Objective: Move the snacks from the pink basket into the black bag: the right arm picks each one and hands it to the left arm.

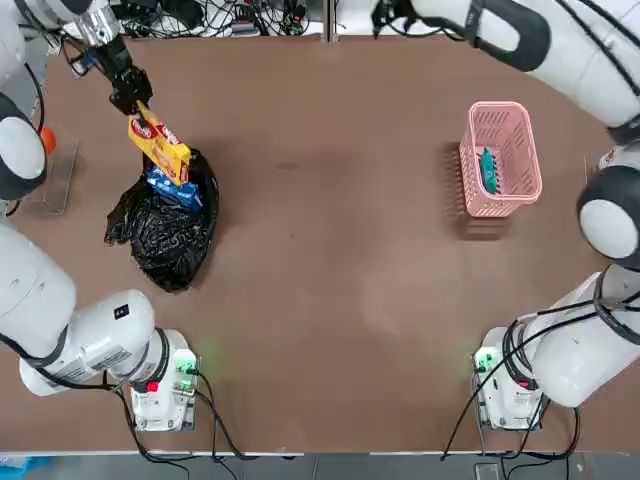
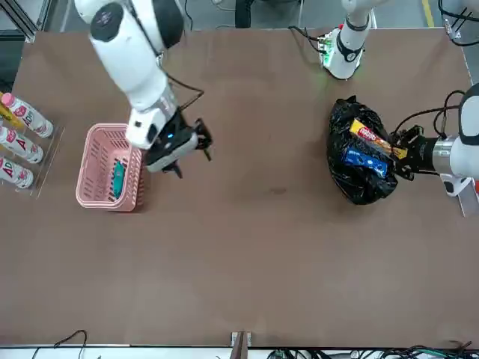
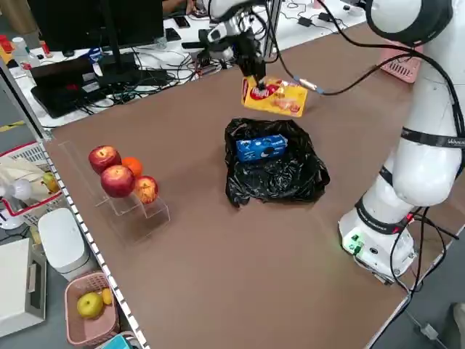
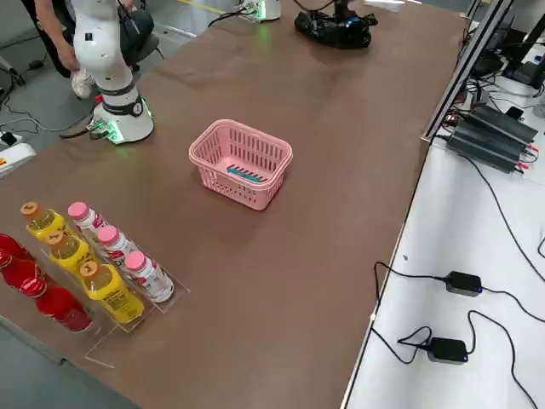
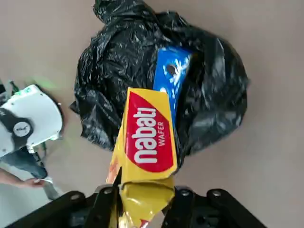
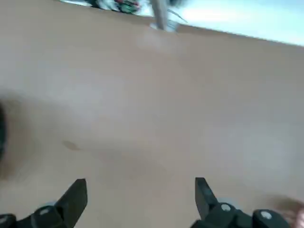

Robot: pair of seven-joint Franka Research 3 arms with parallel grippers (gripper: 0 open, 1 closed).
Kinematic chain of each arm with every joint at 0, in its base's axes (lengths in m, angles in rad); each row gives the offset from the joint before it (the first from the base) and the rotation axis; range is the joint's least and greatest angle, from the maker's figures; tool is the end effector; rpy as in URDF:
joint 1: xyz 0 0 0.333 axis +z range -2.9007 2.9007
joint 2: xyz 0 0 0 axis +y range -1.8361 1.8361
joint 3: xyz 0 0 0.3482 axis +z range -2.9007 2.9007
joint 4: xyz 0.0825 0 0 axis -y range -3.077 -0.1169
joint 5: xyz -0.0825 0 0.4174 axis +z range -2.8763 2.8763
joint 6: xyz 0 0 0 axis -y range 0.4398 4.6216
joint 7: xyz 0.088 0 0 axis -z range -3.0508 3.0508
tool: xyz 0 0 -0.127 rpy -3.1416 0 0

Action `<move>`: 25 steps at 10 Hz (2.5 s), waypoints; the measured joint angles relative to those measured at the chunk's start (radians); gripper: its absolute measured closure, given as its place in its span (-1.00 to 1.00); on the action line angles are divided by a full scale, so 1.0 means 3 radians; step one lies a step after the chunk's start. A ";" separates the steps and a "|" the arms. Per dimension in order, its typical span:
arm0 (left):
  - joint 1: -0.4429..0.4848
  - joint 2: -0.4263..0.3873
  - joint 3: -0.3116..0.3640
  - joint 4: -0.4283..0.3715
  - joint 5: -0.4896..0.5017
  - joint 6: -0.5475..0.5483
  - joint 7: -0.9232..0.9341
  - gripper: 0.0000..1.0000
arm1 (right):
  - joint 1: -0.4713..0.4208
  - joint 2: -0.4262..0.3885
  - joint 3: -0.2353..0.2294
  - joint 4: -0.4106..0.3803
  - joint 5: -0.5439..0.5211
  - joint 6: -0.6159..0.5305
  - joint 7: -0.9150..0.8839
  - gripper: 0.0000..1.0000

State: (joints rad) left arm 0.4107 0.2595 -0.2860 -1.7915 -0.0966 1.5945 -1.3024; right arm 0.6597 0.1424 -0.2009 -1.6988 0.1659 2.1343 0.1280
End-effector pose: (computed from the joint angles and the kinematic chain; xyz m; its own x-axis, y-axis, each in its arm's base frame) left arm 0.5960 0.0717 0.3833 0.0694 0.9614 -0.2664 0.9120 -0.1694 -0.3736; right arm 0.5984 0.3147 0.5402 0.9346 0.2341 0.2678 0.2843 -0.9441 -0.1668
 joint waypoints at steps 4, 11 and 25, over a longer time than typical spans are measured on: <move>0.0350 -0.0003 0.0001 -0.0469 0.0000 0.0356 0.0011 0.47 | -0.1061 -0.0444 -0.0031 -0.0906 -0.0086 0.0034 -0.0976 -1.00; 0.0456 0.0290 -0.0066 -0.0543 -0.0039 0.0425 0.0006 0.46 | -0.1648 -0.0465 -0.0016 -0.1681 -0.0214 0.0633 -0.1323 -1.00; 0.0420 0.0181 -0.0895 0.0087 0.0119 0.0481 0.0341 -1.00 | -0.1848 -0.0646 0.0021 -0.3007 -0.0220 0.2022 -0.1742 -1.00</move>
State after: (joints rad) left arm 0.5367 0.3138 -0.5546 -1.7654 -0.0608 1.7388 -1.2001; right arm 0.1053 -0.0514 -0.1946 -2.6009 0.0999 2.7410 -0.3946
